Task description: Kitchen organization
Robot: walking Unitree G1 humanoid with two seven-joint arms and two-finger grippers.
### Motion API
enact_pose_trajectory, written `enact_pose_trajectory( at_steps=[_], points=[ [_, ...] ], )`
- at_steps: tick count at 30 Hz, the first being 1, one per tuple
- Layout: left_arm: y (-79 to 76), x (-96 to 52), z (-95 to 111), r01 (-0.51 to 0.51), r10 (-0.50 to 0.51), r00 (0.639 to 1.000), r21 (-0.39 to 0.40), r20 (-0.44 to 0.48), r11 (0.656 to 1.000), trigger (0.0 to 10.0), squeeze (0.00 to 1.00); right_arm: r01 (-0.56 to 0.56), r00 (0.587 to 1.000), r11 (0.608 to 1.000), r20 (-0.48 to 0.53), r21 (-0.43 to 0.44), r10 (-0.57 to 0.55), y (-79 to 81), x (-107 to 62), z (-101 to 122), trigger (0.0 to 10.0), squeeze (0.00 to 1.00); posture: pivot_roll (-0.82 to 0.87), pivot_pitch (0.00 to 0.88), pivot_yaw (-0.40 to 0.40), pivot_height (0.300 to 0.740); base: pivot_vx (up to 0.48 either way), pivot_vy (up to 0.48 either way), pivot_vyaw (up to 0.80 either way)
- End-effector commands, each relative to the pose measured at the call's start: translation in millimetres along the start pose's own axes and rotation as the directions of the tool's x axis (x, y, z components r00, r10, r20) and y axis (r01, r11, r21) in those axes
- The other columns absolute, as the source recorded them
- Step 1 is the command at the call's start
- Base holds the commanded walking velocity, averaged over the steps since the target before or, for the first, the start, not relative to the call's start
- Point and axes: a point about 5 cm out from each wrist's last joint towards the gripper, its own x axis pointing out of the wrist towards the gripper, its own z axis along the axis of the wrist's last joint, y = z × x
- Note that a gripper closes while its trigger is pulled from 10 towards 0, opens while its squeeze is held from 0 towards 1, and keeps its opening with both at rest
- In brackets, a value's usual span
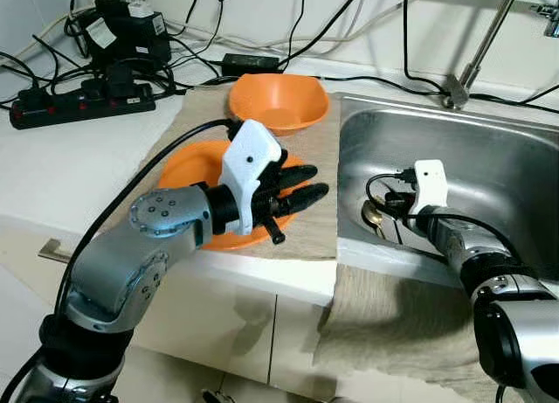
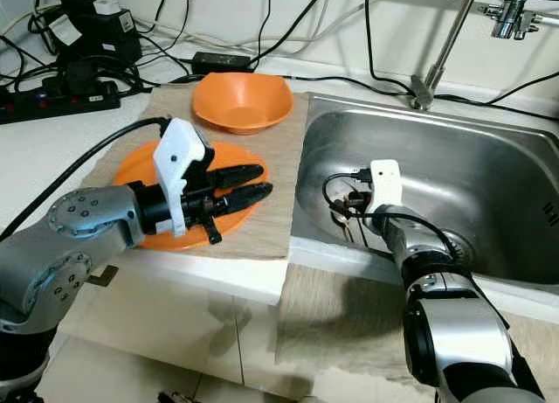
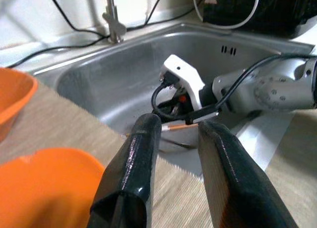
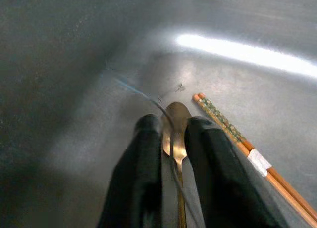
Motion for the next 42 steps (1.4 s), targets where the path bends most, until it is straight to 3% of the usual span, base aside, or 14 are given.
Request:
enact_pose_trajectory(
  at_steps=[1,8,10,11,14,15,16,17,20,25,28,34,38,42],
  points=[
    [-0.3,-1.4,0.7,-0.003,0.003,1.0,0.013,-0.009,1.0,10.0,0.0,0.008,1.0,1.0,0.026,-0.017,-0.007,-4.3,-1.2,10.1,10.0,1.0,-0.05,0.0,-0.021,0.74,0.0,0.0,0.0],
    [19.1,-15.5,2.3,-0.109,0.11,0.994,0.034,-0.02,0.993,10.0,0.0,0.052,0.992,0.998,0.119,-0.03,-0.048,-15.0,-5.8,36.7,10.0,1.0,-0.05,0.0,-0.028,0.74,0.0,0.0,0.0],
    [38.1,-33.2,2.5,-0.215,0.216,0.976,0.04,-0.035,0.976,10.0,0.0,0.024,0.978,0.998,0.209,-0.065,-0.01,-15.9,-9.9,63.1,10.0,1.0,-0.04,0.0,-0.038,0.74,0.0,0.0,0.0],
    [45.3,-40.5,1.5,-0.261,0.262,0.964,0.04,-0.047,0.965,10.0,0.0,0.004,0.968,0.998,0.251,-0.068,0.014,-14.8,-12.0,74.2,10.0,0.85,-0.04,0.0,-0.038,0.74,0.0,0.0,0.0],
    [51.5,-46.9,0.5,-0.302,0.304,0.951,0.041,-0.059,0.953,10.0,0.0,-0.017,0.956,0.998,0.29,-0.066,0.036,-13.5,-14.1,84.0,10.0,0.85,-0.04,0.0,-0.038,0.74,0.0,0.0,0.0],
    [59.1,-54.7,-3.9,-0.354,0.356,0.931,0.033,-0.085,0.935,10.0,0.0,-0.067,0.935,0.997,0.346,-0.043,0.077,-9.1,-16.9,96.2,10.0,0.0,-0.04,0.0,-0.046,0.74,0.0,0.0,0.0],
    [72.3,-70.3,-15.8,-0.45,0.447,0.881,0.016,-0.153,0.893,10.0,0.0,-0.181,0.875,0.983,0.453,-0.022,0.171,2.0,-24.4,118.8,10.0,0.0,-0.03,0.0,-0.049,0.74,0.0,0.0,0.0],
    [72.3,-70.3,-15.8,-0.45,0.447,0.881,0.016,-0.153,0.893,10.0,0.0,-0.181,0.875,0.983,0.453,-0.022,0.171,2.0,-24.4,118.8,10.0,0.0,-0.03,0.0,-0.049,0.74,0.0,0.0,0.0],
    [78.6,-83.3,-32.2,-0.494,0.488,0.845,0.031,-0.219,0.869,10.0,0.0,-0.34,0.785,0.94,0.544,-0.023,0.297,19.4,-35.7,136.6,10.0,0.0,-0.04,0.0,-0.053,0.74,0.0,0.0,0.0],
    [77.6,-93.2,-50.0,-0.486,0.47,0.848,-0.007,-0.242,0.874,10.0,0.0,-0.521,0.669,0.85,0.583,-0.075,0.462,41.4,-54.3,136.4,10.0,0.0,-0.04,0.0,-0.057,0.74,0.0,0.0,0.0],
    [75.7,-97.1,-57.2,-0.488,0.462,0.858,-0.075,-0.225,0.87,10.0,0.0,-0.58,0.645,0.809,0.55,-0.1,0.531,49.1,-60.9,122.8,10.0,0.0,-0.05,0.0,-0.055,0.74,0.0,0.0,0.0],
    [77.6,-102.1,-72.2,-0.507,0.467,0.832,-0.07,-0.3,0.859,10.0,0.0,-0.581,0.684,0.812,0.51,-0.053,0.522,49.3,-63.3,110.2,10.0,0.0,-0.05,0.0,-0.055,0.74,0.0,0.0,0.0],
    [74.0,-102.2,-84.0,-0.485,0.434,0.833,-0.074,-0.344,0.872,10.0,0.0,-0.558,0.748,0.829,0.447,0.022,0.491,50.2,-61.3,100.3,10.0,0.0,-0.05,0.0,-0.053,0.74,0.0,0.0,0.0],
    [68.3,-102.0,-95.2,-0.463,0.401,0.825,-0.068,-0.398,0.884,10.0,0.0,-0.57,0.763,0.82,0.403,0.049,0.506,55.2,-63.0,93.7,10.0,0.0,-0.06,0.0,-0.053,0.74,0.0,0.0,0.0]
  ],
)
